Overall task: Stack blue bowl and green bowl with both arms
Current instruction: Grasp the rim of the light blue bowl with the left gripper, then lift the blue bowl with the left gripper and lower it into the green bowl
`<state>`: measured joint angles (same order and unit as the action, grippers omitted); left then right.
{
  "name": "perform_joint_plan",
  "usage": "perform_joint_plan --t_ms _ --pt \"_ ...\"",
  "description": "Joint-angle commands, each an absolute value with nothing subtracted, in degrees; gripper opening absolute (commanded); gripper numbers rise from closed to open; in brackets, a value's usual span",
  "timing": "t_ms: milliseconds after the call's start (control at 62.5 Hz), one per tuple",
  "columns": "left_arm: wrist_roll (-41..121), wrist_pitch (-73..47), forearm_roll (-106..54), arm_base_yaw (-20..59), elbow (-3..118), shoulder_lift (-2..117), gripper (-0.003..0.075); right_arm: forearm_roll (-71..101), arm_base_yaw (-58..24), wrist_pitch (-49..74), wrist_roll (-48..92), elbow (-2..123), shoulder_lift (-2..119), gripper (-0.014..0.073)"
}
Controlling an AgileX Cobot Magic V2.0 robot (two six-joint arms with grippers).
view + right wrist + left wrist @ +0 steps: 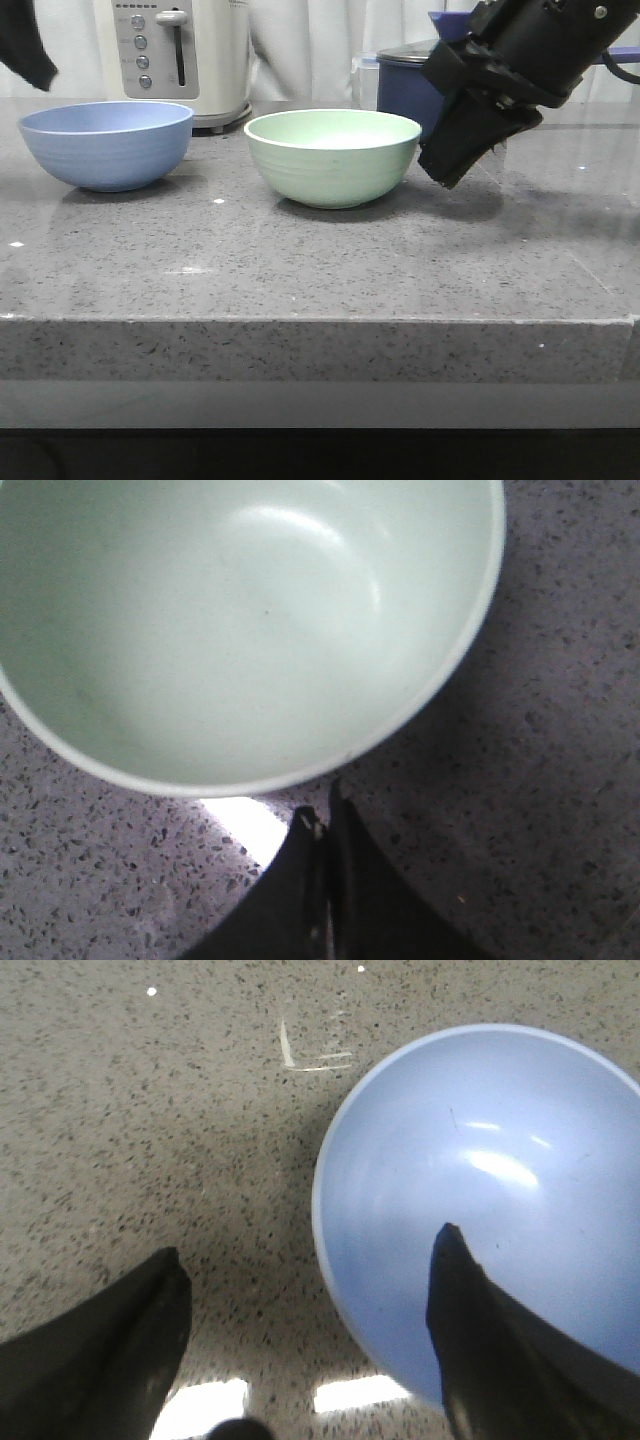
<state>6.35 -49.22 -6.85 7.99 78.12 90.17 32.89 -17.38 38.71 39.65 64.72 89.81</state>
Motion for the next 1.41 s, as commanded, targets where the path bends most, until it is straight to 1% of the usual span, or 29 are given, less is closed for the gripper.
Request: perform_joint_plan --t_ms 0,352,448,576,688,752,928,1120,1232,1392 --pt "5.84 -45.82 -8.62 7.86 80.79 90.45 0.0491 34.57 -17.45 36.90 40.29 66.15 87.67 -0.0064" --pt "5.84 -41.71 -12.77 7.86 80.87 95.28 0.0483 34.57 -17.45 36.90 40.29 66.15 87.67 -0.0064" --pt "5.84 -41.71 -12.77 7.86 80.87 96.11 0.0403 34.57 -17.45 36.90 40.29 66.15 87.67 -0.0064" --pt "5.84 -41.71 -12.77 7.86 80.87 96.65 0.0258 34.57 -17.45 36.90 40.29 66.15 87.67 -0.0064" --pt "5.84 -41.58 -12.77 7.86 80.87 96.65 0.0153 34.57 -17.45 36.90 40.29 66.15 87.67 -0.0064" --pt "5.84 -41.58 -12.77 7.86 80.87 96.65 0.0099 34.57 -17.45 36.90 40.29 66.15 87.67 -0.0064" --pt "5.84 -42.14 -12.88 7.86 81.26 96.22 -0.0016 34.57 -17.45 36.90 40.29 66.15 87.67 -0.0064" --pt "5.84 -44.30 -13.31 9.65 83.72 93.70 -0.0020 34.57 -17.45 36.90 40.29 66.15 87.67 -0.0064" --pt "5.84 -46.52 -13.35 12.89 87.69 93.29 -0.0020 34.57 -17.45 36.90 40.29 66.15 87.67 -0.0064" --pt "5.84 -46.73 -13.35 18.70 92.41 93.40 -0.0020 34.57 -17.45 36.90 40.29 66.15 87.67 -0.0064"
